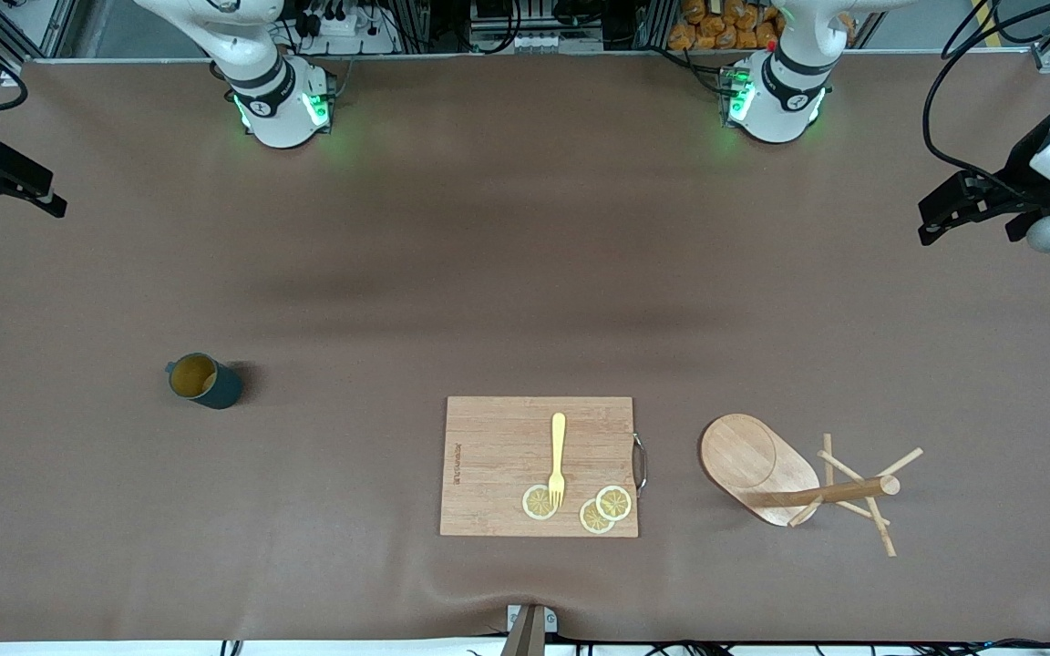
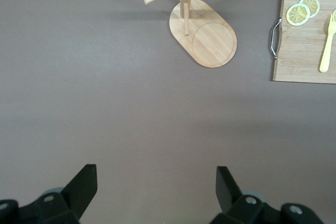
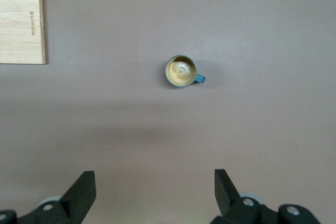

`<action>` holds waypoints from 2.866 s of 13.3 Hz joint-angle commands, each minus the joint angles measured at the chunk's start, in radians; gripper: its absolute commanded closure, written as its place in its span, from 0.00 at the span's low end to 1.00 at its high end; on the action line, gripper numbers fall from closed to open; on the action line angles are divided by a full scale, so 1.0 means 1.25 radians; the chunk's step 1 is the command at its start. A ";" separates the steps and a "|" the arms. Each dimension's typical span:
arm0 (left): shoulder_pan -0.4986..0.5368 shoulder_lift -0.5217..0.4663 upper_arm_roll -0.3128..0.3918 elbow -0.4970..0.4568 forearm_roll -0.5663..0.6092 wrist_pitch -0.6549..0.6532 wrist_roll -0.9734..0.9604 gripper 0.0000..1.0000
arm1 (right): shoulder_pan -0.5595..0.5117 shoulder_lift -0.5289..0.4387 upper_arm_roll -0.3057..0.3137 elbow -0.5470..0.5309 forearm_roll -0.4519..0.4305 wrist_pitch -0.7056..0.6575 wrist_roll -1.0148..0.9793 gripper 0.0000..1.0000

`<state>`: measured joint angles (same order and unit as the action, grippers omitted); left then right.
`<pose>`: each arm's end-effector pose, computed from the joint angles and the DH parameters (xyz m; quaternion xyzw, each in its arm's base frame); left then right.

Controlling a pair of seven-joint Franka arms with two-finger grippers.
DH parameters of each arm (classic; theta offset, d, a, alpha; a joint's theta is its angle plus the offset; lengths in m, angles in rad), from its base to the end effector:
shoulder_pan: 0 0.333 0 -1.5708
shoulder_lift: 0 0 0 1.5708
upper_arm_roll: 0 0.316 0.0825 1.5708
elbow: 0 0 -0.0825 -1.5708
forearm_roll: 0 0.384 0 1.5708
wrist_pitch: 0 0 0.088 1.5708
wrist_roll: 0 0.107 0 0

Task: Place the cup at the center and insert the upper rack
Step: 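Reach the right gripper toward the teal mug, then close the right gripper on the rim of the teal mug, then lift the mug with the right gripper and carry it toward the table center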

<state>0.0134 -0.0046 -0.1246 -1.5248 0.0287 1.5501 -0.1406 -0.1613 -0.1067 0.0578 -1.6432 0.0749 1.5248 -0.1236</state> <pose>0.5485 -0.0583 0.6469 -0.9997 -0.0152 -0.0166 0.0126 0.5144 -0.0433 0.6437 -0.9993 -0.0114 0.0020 0.0348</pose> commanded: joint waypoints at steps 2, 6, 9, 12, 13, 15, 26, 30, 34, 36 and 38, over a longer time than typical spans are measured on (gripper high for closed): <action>-0.005 -0.002 0.000 0.016 0.006 -0.018 -0.013 0.00 | 0.010 0.004 -0.002 0.011 -0.012 -0.006 0.006 0.00; -0.005 -0.001 0.003 0.017 0.008 -0.018 -0.014 0.00 | 0.014 0.012 -0.002 0.009 -0.012 -0.001 0.013 0.00; -0.003 0.001 0.003 0.016 0.009 -0.018 -0.013 0.00 | 0.025 0.059 0.006 0.014 -0.012 0.011 0.080 0.00; -0.005 0.001 0.003 0.014 0.008 -0.018 -0.013 0.00 | 0.021 0.138 0.026 0.014 -0.007 0.067 0.181 0.00; -0.006 0.001 0.002 0.011 0.008 -0.018 -0.012 0.00 | 0.020 0.169 0.032 0.013 -0.006 0.087 0.226 0.00; -0.005 0.001 -0.001 0.004 0.006 -0.018 -0.010 0.00 | 0.026 0.221 0.032 0.011 -0.006 0.133 0.262 0.00; -0.010 -0.011 -0.010 -0.029 0.006 -0.012 -0.012 0.00 | 0.036 0.496 0.031 0.004 -0.015 0.379 0.451 0.00; -0.010 -0.026 -0.010 -0.053 0.006 -0.001 -0.012 0.00 | 0.030 0.532 0.029 -0.024 -0.029 0.440 0.451 0.00; -0.010 -0.031 -0.010 -0.059 0.006 -0.001 -0.012 0.00 | 0.025 0.554 0.025 -0.035 -0.057 0.473 0.450 0.39; -0.011 -0.031 -0.010 -0.059 0.006 -0.001 -0.012 0.00 | 0.020 0.557 0.025 -0.043 -0.059 0.485 0.450 0.70; -0.010 -0.031 -0.010 -0.060 0.006 -0.001 -0.012 0.00 | 0.020 0.561 0.025 -0.043 -0.059 0.486 0.451 1.00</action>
<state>0.0010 -0.0146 -0.1335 -1.5735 0.0287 1.5418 -0.1406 -0.1259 0.5897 0.0788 -1.6943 0.0181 2.1207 0.4208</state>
